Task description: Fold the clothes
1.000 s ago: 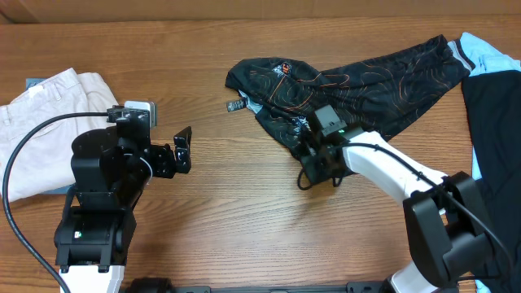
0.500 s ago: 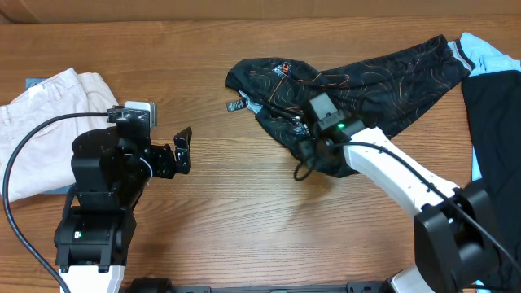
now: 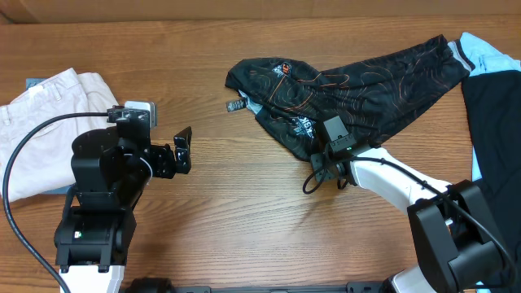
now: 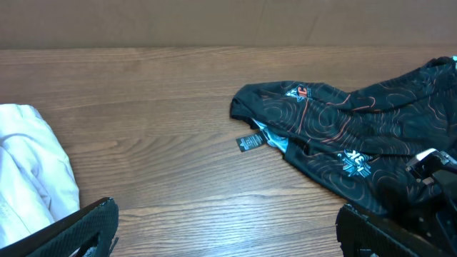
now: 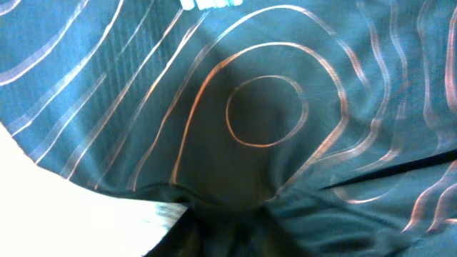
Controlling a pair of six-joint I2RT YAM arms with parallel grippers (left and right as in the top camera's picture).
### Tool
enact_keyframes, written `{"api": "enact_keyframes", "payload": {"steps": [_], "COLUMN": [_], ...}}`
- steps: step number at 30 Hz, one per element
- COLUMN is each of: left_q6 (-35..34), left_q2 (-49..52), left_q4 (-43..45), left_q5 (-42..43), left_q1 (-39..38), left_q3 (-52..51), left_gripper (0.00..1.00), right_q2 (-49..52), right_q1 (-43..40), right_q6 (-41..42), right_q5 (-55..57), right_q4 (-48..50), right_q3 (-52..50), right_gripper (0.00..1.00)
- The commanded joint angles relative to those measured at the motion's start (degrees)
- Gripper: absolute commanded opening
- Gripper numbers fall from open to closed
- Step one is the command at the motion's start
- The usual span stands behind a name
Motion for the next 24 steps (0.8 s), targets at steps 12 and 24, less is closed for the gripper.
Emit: {"api": "enact_keyframes", "payload": {"steps": [12, 24], "left_q6": [0.70, 0.68], "left_q2": [0.09, 0.35], "left_q4": [0.94, -5.16], "left_q5": [0.66, 0.68], "left_q1": [0.46, 0.46], "left_q3": [1.40, 1.40], "left_gripper": [1.00, 1.00], "right_q2": [-2.69, -2.23], "right_q1": [11.19, 0.66], "right_q6": [-17.84, -16.13], "right_q5": [-22.95, -13.94], "right_q4": [-40.68, -45.44], "right_q3": [40.72, 40.00], "right_gripper": [0.10, 0.37]}}
